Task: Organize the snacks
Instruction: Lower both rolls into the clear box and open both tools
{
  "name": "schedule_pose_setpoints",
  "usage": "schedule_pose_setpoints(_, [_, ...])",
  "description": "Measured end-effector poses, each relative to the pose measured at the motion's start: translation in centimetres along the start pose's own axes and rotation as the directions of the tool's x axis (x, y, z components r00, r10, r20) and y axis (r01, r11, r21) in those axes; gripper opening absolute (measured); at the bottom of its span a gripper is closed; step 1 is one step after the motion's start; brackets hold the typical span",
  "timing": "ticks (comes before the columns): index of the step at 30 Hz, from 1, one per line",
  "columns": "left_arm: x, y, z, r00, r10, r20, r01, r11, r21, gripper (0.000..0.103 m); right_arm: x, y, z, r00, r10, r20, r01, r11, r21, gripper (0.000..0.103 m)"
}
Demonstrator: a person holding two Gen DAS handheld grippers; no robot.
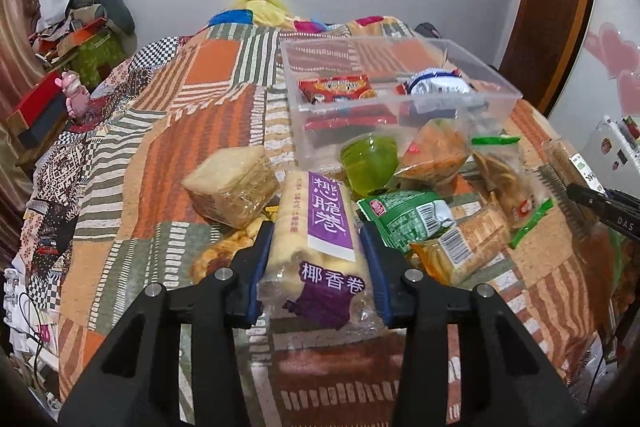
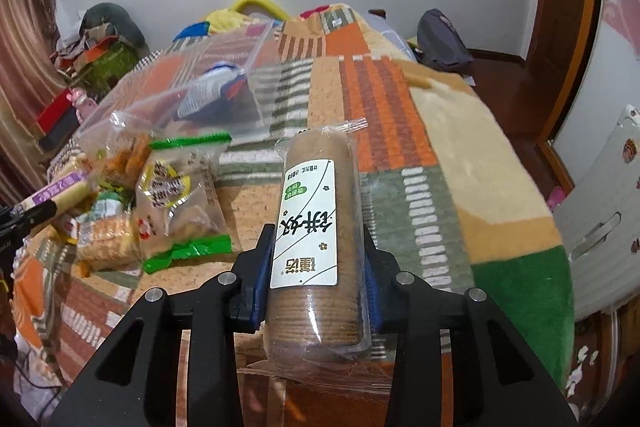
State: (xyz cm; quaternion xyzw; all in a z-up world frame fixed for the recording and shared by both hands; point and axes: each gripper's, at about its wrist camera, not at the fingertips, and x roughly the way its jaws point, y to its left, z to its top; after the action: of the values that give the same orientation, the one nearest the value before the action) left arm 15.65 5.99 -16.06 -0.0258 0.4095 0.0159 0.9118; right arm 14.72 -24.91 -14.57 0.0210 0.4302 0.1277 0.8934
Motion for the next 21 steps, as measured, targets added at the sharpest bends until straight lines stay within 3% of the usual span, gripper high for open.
schedule_pose_setpoints(11, [-4.3, 0.1, 2.5, 0.993, -0.029, 0.117, 0.032, 0.999, -0.016, 0.042, -2.9, 2.3, 3.4, 0.993, 0.030, 0.114, -0.027, 0.999, -0.035, 0.034])
schedule_pose_setpoints(21, [-4.1, -0.1, 6.7, 0.981, -0.055, 0.185, 0.064, 0.997, -0.042, 0.042, -2.5, 5.7, 7.5, 0.976, 0.089, 0.200, -0.073, 0.993, -0.089, 0.034])
